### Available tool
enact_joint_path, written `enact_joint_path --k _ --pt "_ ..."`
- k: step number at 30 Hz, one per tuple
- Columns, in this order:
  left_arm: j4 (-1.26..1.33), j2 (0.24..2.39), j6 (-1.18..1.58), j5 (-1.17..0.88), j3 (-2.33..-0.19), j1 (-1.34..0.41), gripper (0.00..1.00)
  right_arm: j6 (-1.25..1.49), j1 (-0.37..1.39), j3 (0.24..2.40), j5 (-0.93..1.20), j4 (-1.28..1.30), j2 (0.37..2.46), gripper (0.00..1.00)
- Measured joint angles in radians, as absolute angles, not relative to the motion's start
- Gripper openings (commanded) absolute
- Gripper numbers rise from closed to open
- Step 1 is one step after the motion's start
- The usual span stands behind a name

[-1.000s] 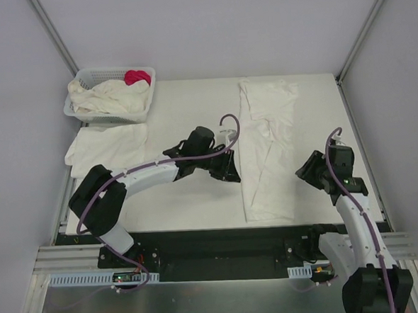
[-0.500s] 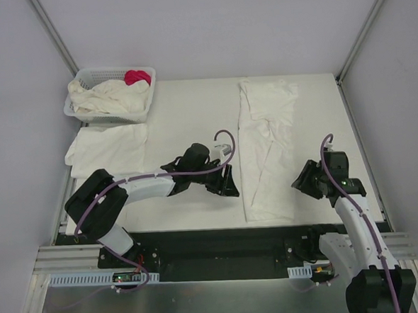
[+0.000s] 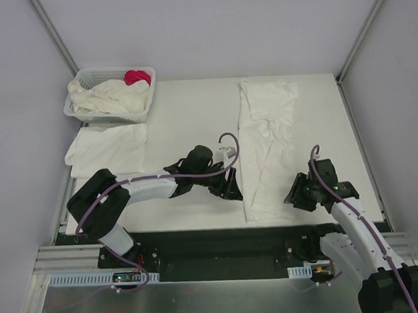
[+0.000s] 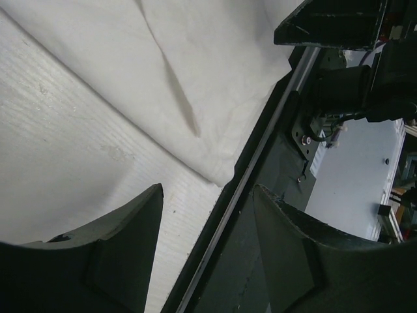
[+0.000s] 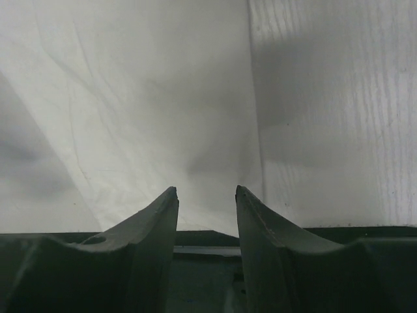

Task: Fold and stack the t-shirts
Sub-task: Grab the bottom of the folded rectangular tshirt with both arms

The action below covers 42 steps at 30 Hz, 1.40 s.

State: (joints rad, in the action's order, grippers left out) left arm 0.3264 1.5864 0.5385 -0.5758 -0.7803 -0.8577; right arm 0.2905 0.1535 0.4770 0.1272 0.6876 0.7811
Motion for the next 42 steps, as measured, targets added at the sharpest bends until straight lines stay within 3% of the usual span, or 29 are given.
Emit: enact_joint_path --k 11,42 --pt "0.331 1.748 0.534 -0.686 -0.869 -0.865 0.58 0.387 0.166 0.445 0.003 0.746 0.606 0.42" --pt "0.362 1.803 0.591 -0.777 -0.914 -0.871 0.57 0.433 0.167 0.443 -0.031 0.659 0.901 0.41"
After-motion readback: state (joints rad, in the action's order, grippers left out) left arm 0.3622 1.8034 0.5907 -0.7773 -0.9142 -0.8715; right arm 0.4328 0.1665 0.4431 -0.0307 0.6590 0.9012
